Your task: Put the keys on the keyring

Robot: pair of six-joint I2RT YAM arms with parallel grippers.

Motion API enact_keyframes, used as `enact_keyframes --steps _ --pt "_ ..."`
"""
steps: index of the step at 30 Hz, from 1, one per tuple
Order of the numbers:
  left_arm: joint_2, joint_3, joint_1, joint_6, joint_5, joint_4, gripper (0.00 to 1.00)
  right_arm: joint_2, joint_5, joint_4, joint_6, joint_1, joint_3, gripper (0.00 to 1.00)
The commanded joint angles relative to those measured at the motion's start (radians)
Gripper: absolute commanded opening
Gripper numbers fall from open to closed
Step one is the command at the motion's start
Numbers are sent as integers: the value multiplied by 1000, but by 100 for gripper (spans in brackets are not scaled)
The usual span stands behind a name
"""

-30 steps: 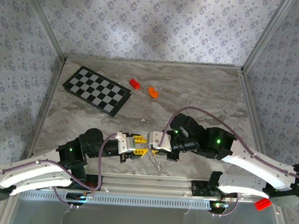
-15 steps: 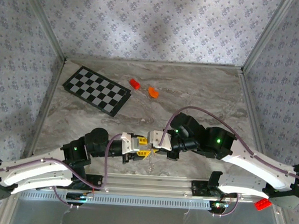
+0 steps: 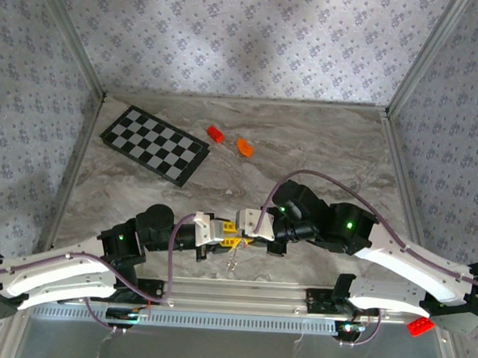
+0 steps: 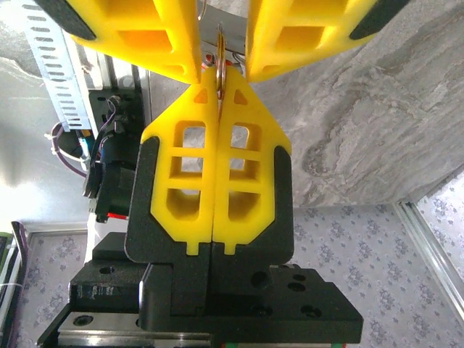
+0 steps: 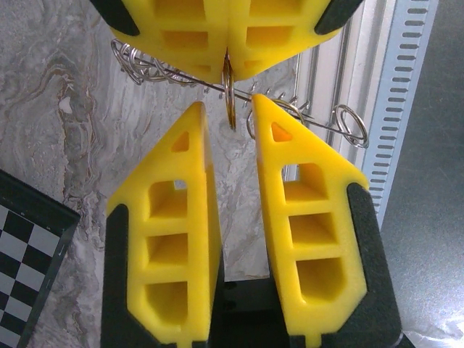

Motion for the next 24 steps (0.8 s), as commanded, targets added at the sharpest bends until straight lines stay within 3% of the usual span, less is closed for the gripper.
enact_keyframes --steps 1,11,24 --pt "8 11 1 11 -9 18 24 -10 -9 13 -11 -5 33 0" --pt "-4 1 1 18 -4 39 11 -15 -31 13 -11 -7 33 0" --pt "4 7 1 30 -5 48 14 -27 -53 25 -2 -11 32 0"
